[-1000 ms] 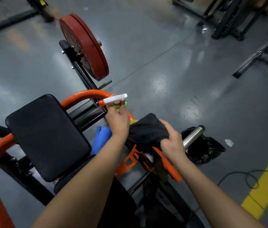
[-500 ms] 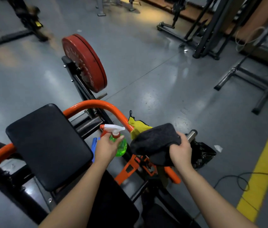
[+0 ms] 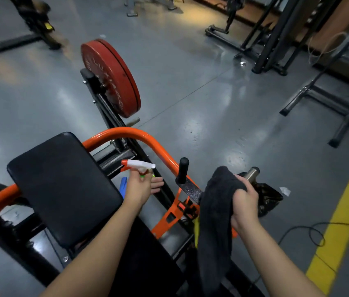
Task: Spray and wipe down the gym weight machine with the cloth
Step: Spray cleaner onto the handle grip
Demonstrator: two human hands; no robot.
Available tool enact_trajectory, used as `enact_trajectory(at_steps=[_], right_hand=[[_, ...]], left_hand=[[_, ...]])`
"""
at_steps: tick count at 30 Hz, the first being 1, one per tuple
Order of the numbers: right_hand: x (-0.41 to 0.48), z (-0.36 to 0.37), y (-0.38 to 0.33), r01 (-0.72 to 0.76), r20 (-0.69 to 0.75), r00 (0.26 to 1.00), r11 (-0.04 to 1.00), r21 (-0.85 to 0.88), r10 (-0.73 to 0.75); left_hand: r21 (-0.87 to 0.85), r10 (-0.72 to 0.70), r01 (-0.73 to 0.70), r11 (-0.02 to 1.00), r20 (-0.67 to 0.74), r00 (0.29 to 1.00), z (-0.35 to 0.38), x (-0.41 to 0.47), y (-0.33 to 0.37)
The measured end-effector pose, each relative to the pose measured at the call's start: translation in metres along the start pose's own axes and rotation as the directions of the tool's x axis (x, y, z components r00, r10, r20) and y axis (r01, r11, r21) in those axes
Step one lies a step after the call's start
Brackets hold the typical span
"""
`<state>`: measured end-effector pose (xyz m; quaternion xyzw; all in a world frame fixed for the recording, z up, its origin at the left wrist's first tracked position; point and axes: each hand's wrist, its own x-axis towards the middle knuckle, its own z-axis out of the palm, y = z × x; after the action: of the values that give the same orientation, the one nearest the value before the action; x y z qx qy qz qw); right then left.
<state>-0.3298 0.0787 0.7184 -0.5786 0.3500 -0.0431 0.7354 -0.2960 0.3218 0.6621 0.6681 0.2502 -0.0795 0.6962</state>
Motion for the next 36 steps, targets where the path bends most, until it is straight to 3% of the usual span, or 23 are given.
enact_trajectory(at_steps=[3, 7, 8, 9, 10, 11, 13, 17, 21, 23, 25, 28, 30, 33, 36], right_hand=[[0.005, 0.017, 0.01, -0.004, 0.002, 1.0, 1.0, 0.011, 0.004], [0.039, 0.036, 0.023, -0.144, -0.009, 0.989, 0.985, 0.099, 0.146], [0.049, 0.038, 0.03, -0.127, -0.028, 0.991, 0.991, 0.039, 0.128], [0.057, 0.039, 0.037, -0.076, -0.056, 0.996, 0.988, -0.131, 0.07], [0.064, 0.038, 0.045, -0.013, -0.062, 0.998, 0.922, -0.386, -0.012], [0.065, 0.037, 0.051, 0.046, -0.039, 0.995, 0.758, -0.65, -0.094], [0.064, 0.033, 0.065, 0.152, 0.09, 0.983, 0.435, -0.887, -0.16], [0.06, 0.042, 0.09, 0.324, 0.352, 0.932, 0.237, -0.916, 0.089], [0.074, 0.056, 0.122, 0.419, 0.409, 0.876, 0.017, -0.908, 0.256], [0.079, 0.062, 0.137, 0.417, 0.392, 0.887, -0.062, -0.907, 0.243], [0.086, 0.067, 0.151, 0.394, 0.379, 0.917, -0.127, -0.91, 0.126], [0.103, 0.079, 0.158, 0.335, 0.343, 0.934, -0.09, -0.938, -0.097], [0.115, 0.084, 0.158, 0.348, 0.352, 0.931, -0.061, -0.936, -0.096], [0.141, 0.086, 0.149, 0.395, 0.395, 0.913, 0.017, -0.918, 0.103], [0.17, 0.08, 0.127, 0.358, 0.4, 0.805, 0.18, -0.916, 0.438]], left_hand=[[0.014, 0.022, -0.023, 1.0, 0.044, 0.999, 0.007, 0.006, -0.005], [0.004, 0.013, -0.013, 1.0, 0.045, 0.999, 0.02, 0.008, -0.006], [0.005, 0.025, -0.025, 1.0, 0.036, 0.999, 0.022, 0.008, -0.006], [0.014, 0.033, -0.033, 0.999, 0.03, 0.999, 0.023, 0.006, -0.006], [0.021, 0.024, -0.024, 0.999, 0.028, 0.999, 0.024, 0.007, -0.006], [0.034, 0.007, -0.009, 0.999, 0.035, 0.999, 0.023, 0.007, -0.008], [0.074, -0.022, 0.018, 0.997, 0.054, 0.998, 0.022, 0.007, -0.011], [0.137, -0.056, 0.044, 0.99, 0.084, 0.995, 0.017, 0.008, -0.014], [0.201, -0.043, 0.023, 0.979, 0.096, 0.994, 0.013, 0.013, -0.019], [0.207, -0.051, 0.029, 0.978, 0.103, 0.993, 0.016, 0.016, -0.022], [0.133, -0.033, 0.014, 0.991, 0.139, 0.99, 0.026, 0.023, -0.027], [0.086, 0.034, -0.042, 0.995, 0.096, 0.995, 0.045, 0.039, -0.03], [0.056, 0.009, -0.014, 0.998, 0.074, 0.997, 0.061, 0.046, -0.016], [0.0, 0.045, -0.045, 0.999, 0.012, 0.999, 0.087, 0.057, 0.006], [0.082, 0.102, -0.096, 0.992, -0.063, 0.993, 0.115, 0.065, 0.02]])
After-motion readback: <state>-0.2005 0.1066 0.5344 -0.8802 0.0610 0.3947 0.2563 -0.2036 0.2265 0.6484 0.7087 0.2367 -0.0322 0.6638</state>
